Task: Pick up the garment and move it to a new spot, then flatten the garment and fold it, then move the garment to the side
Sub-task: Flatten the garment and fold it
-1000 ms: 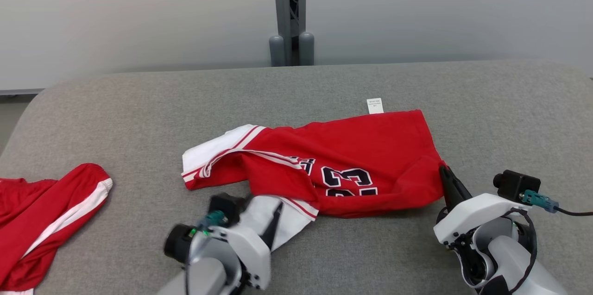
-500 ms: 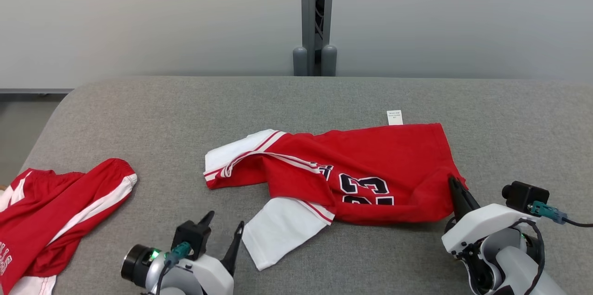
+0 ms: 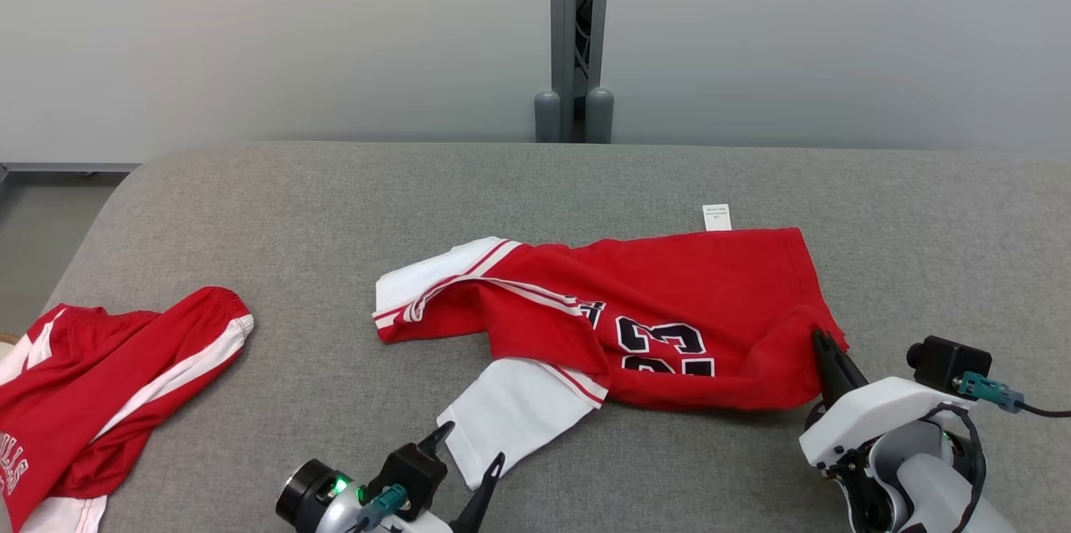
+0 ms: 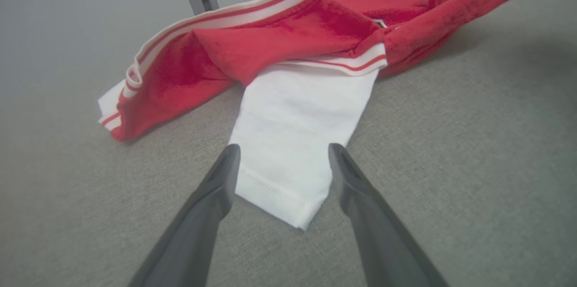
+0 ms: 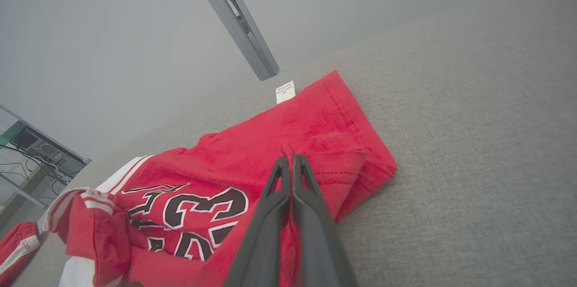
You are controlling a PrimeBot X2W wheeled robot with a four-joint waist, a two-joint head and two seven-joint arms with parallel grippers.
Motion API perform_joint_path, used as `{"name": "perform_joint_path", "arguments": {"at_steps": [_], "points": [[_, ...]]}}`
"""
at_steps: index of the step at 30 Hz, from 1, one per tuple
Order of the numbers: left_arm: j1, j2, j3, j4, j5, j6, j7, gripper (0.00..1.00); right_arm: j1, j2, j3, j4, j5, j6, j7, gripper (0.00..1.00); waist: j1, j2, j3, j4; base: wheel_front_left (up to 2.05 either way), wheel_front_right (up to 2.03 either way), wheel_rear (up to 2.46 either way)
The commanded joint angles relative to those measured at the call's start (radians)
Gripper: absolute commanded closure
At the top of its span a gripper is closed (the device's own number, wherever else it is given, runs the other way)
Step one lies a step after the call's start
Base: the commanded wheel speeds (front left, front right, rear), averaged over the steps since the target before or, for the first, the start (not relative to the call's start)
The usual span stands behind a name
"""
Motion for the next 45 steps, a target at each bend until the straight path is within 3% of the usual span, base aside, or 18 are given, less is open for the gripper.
{"name": "perform_joint_path", "arguments": {"at_steps": [1, 11, 20, 30, 31, 32, 33, 34, 45], "points": [[0.008, 0.005, -0.013, 0.017, 0.029, -0.017, -0.002, 0.00, 0.000, -0.004, 0.000, 0.005, -0.003, 0.000, -0.004, 1.00, 0.0000, 0.0000, 0.002, -0.002, 0.00, 0.00, 0.00], [-0.050, -0.025, -0.088, 0.156, 0.118, -0.046, -0.002, 0.00, -0.013, -0.003, 0.002, 0.012, -0.006, 0.000, -0.004, 1.00, 0.0000, 0.0000, 0.015, -0.013, 0.00, 0.00, 0.00], [-0.089, -0.058, -0.077, 0.270, 0.109, -0.022, -0.001, 0.00, -0.021, -0.004, 0.005, 0.013, -0.012, 0.000, -0.004, 1.00, 0.0000, 0.0000, 0.029, -0.028, 0.00, 0.00, 0.00], [-0.103, -0.073, -0.064, 0.276, 0.108, -0.016, -0.001, 0.00, -0.025, -0.002, -0.003, 0.015, -0.017, 0.000, -0.004, 1.00, 0.0000, 0.0000, 0.042, -0.031, 0.00, 0.00, 0.00], [-0.103, -0.073, -0.062, 0.277, 0.106, -0.017, -0.001, 0.15, -0.025, -0.002, -0.003, 0.015, -0.018, 0.000, -0.004, 1.00, 0.0000, 0.0000, 0.042, -0.031, 0.00, 0.00, 0.00], [-0.103, -0.073, -0.059, 0.279, 0.104, -0.018, -0.001, 0.60, -0.026, -0.001, -0.004, 0.016, -0.018, 0.000, -0.004, 1.00, 0.0000, 0.0000, 0.042, -0.030, 0.00, 0.00, 0.00], [-0.103, -0.073, -0.056, 0.283, 0.101, -0.022, -0.001, 0.92, -0.026, 0.000, -0.003, 0.016, -0.018, 0.000, -0.004, 1.00, 0.0000, 0.0000, 0.042, -0.030, 0.00, 0.00, 0.00], [-0.102, -0.074, -0.053, 0.289, 0.097, -0.026, -0.001, 1.00, -0.026, 0.000, -0.004, 0.017, -0.019, 0.000, -0.004, 1.00, 0.0000, 0.0000, 0.042, -0.030, 0.00, 0.00, 0.00], [-0.087, -0.081, -0.024, 0.276, 0.073, -0.043, -0.001, 1.00, -0.017, 0.002, -0.004, 0.024, -0.012, 0.000, -0.004, 1.00, 0.0000, 0.0000, 0.028, -0.024, 0.00, 0.00, 0.00]]}}
